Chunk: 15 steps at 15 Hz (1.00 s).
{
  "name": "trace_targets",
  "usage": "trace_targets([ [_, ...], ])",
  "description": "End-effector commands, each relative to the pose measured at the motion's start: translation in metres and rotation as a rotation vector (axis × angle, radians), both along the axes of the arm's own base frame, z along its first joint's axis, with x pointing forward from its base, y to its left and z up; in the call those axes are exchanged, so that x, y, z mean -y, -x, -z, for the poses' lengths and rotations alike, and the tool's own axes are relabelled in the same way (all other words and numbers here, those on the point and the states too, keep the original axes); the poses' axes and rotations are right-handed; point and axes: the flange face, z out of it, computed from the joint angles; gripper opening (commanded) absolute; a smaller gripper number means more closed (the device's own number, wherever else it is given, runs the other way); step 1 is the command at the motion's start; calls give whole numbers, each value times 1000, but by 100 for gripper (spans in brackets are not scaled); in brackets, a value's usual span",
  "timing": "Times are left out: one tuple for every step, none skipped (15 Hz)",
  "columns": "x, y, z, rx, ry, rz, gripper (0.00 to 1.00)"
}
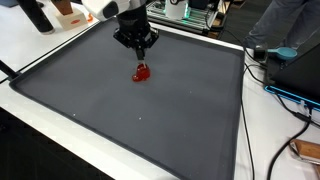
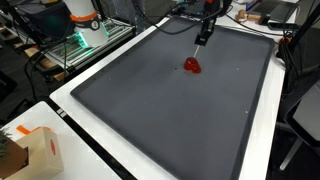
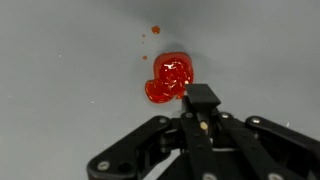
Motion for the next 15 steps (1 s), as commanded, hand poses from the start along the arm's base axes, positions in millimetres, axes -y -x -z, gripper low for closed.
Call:
trace_targets([
  [3, 2, 11, 4, -3, -20, 3],
  [4, 1, 14, 0, -3, -19, 3],
  [4, 1, 17, -5, -9, -20, 3],
  [5, 1, 20, -9, -11, -18, 3],
  [5, 0, 22, -13, -13, -19, 3],
  [5, 0, 25, -13, -15, -18, 3],
  [5, 0, 28, -19, -20, -21, 3],
  [5, -1, 31, -24, -27, -24, 3],
  [5, 0, 34, -32, -32, -30, 3],
  [5, 0, 37, -38, -33, -33, 3],
  [6, 0, 40, -48, -34, -37, 3],
  [6, 0, 42, -56, -33, -40, 3],
  [6, 1, 44, -61, -31, -41, 3],
  [7, 1, 46, -65, -31, -42, 3],
  [7, 1, 47, -69, -33, -42, 3],
])
